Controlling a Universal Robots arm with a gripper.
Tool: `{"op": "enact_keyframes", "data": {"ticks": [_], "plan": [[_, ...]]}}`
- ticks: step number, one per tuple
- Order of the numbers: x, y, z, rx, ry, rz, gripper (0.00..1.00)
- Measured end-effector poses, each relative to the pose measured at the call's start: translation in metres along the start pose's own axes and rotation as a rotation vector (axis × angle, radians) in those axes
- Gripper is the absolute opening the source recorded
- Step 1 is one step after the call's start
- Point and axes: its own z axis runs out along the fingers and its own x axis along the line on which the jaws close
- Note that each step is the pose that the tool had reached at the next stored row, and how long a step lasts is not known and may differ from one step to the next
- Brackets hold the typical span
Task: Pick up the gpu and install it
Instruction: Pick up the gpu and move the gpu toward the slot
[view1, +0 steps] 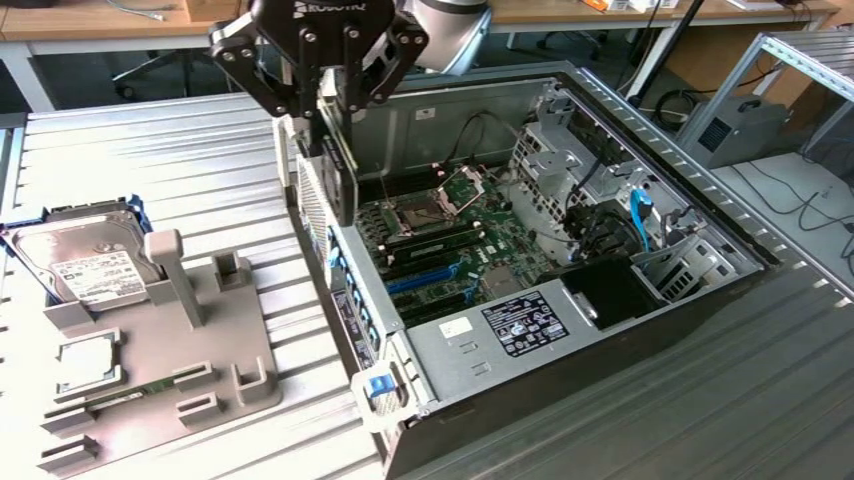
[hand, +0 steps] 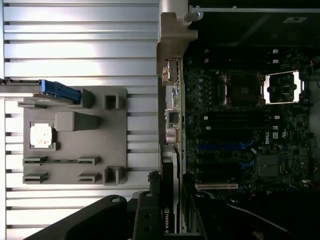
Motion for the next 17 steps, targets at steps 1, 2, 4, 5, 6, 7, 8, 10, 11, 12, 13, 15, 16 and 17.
{"op": "enact_keyframes", "data": {"ticks": [1,2,4,5,6,7,8,10,11,12,13,15,16,17], "plan": [[-0.004,0.0001,0.0001,-0.0001,-0.0001,0.000,0.27],[-0.010,0.0002,0.0003,-0.0001,-0.0001,0.000,0.27],[-0.017,0.0004,0.0005,-0.0002,-0.0001,0.000,0.27],[-0.023,0.0005,0.0006,-0.0001,-0.0001,0.000,0.27],[-0.027,0.0006,0.0007,-0.0001,0.0000,0.000,0.27],[-0.031,0.0006,0.0008,0.0000,-0.0001,0.000,0.27],[-0.034,0.0007,0.0009,0.0000,0.0000,0.000,0.27],[-0.043,0.0009,0.0012,-0.0001,-0.0001,0.000,0.27],[-0.046,0.0010,0.0013,-0.0001,-0.0001,0.000,0.27],[-0.052,0.0012,0.0015,-0.0001,-0.0001,0.000,0.27],[-0.056,0.0013,0.0016,-0.0001,-0.0001,0.000,0.27],[-0.070,0.0016,0.0020,0.0000,0.0000,0.000,0.27],[-0.074,0.0017,0.0021,0.0000,0.0000,0.000,0.27],[-0.079,0.0018,0.0022,0.0000,0.0000,0.000,0.27]]}}
